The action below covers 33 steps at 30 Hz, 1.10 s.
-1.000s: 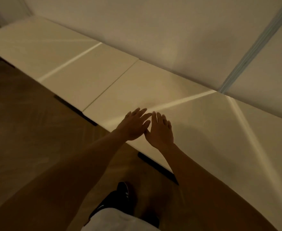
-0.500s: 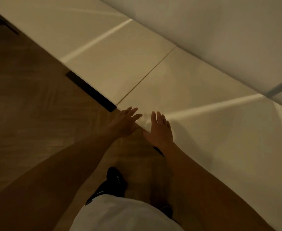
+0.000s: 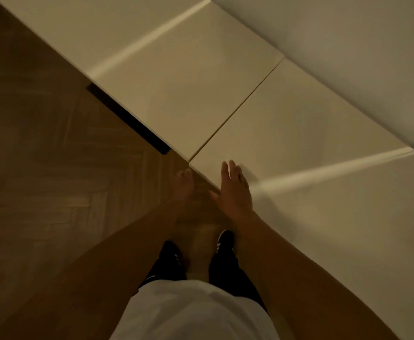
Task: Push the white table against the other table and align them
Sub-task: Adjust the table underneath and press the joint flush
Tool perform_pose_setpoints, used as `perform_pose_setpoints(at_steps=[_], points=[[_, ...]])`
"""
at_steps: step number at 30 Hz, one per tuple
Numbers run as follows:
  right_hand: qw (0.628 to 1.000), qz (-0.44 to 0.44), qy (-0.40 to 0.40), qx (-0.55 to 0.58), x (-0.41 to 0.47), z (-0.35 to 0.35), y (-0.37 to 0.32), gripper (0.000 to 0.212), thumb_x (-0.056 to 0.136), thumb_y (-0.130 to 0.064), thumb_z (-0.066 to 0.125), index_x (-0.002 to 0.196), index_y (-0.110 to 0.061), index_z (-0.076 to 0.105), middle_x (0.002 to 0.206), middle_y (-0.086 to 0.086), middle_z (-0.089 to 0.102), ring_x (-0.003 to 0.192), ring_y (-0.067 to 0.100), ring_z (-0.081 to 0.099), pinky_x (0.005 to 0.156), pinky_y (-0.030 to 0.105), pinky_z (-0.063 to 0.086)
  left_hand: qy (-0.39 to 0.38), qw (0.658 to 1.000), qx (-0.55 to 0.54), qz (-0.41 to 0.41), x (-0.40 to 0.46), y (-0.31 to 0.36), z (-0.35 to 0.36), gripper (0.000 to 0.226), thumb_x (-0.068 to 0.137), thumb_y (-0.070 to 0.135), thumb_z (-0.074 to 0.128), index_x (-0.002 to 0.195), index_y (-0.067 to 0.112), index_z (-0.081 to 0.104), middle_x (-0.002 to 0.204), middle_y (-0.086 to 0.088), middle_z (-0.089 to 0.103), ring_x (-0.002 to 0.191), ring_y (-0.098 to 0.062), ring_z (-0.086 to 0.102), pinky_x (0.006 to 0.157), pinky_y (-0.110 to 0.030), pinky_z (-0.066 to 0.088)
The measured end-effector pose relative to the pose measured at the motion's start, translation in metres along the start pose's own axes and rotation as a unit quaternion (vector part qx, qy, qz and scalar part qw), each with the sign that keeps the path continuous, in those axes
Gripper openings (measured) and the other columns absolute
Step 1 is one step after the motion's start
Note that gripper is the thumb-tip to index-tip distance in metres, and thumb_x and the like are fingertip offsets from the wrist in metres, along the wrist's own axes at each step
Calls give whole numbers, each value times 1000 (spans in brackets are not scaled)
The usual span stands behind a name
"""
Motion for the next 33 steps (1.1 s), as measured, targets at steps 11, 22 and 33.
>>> perform_pose_setpoints(at_steps=[11, 22, 33], points=[[994, -107, 3, -35, 83, 10, -20, 77, 100, -46, 40, 157, -11, 2, 166, 8, -2, 152, 29, -6, 122, 47, 16, -79, 946, -290, -122, 26, -7, 44, 29, 103, 32, 48, 95, 8, 62, 86, -3, 66, 72, -7, 68, 68, -26, 55], [980, -183, -8, -85, 117, 14, -21, 82, 91, -47, 33, 158, -12, 1, 166, 8, -4, 152, 30, -10, 123, 49, 7, 19, 949, -297, -104, 47, -9, 59, 50, 97, 48, 54, 113, 1, 61, 103, -16, 72, 92, -24, 73, 80, -39, 61], [973, -212, -18, -91, 128, 13, -25, 82, 85, -49, 16, 156, -9, 17, 165, 11, 14, 152, 37, -2, 121, 55, 9, 22, 970, -237, -56, 54, 11, 52, 43, 101, 42, 49, 102, 3, 68, 84, -9, 73, 75, -13, 73, 59, -18, 54]])
Point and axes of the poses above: each hand's wrist, its own x-axis towards the middle knuckle, its own z-axis out of the palm, y = z × x, the point moved 6 cm from there along x, towards the middle knuckle
